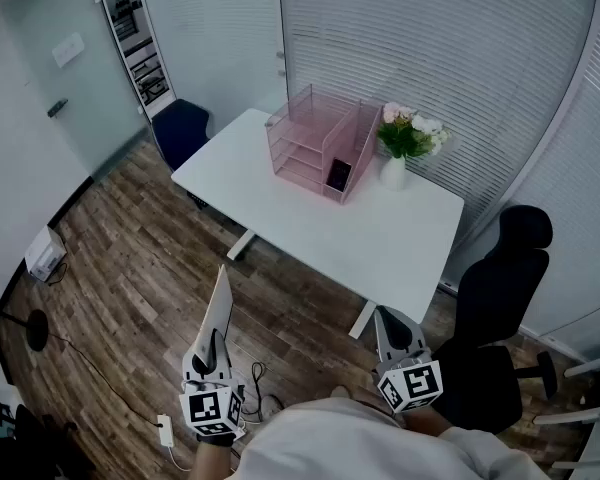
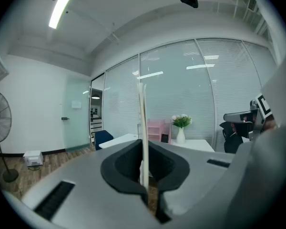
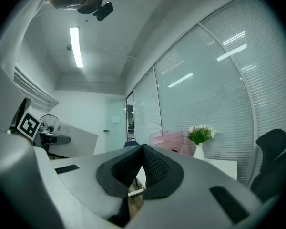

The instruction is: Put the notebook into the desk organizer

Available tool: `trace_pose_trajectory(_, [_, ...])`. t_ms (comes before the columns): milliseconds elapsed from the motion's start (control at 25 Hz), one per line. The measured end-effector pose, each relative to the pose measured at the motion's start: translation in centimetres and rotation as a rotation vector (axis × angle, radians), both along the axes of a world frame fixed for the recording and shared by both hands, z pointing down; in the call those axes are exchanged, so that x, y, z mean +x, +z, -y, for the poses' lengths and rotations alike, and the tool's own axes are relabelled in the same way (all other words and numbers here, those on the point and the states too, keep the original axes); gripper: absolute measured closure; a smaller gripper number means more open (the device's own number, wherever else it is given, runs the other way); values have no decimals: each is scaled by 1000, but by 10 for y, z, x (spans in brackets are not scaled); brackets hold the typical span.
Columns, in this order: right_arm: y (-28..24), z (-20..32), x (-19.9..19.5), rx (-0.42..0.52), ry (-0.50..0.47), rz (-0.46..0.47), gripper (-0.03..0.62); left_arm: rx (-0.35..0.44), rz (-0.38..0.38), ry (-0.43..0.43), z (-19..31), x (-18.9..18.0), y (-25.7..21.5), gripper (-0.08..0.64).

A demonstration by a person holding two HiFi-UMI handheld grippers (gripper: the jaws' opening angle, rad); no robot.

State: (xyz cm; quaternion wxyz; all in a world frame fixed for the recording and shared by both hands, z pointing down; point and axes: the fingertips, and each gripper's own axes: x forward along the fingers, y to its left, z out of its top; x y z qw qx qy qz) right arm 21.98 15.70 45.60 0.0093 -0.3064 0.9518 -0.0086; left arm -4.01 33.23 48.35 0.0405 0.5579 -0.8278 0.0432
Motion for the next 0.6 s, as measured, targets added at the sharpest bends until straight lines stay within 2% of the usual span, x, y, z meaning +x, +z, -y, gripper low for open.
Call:
trace_pose_trajectory(280, [2, 4, 3, -10, 0, 2, 580, -9, 1, -2, 6, 2, 0, 545])
trace_pose_trajectory(600, [9, 12, 15, -37, -56, 16, 580, -16, 6, -33, 18, 13, 3, 545])
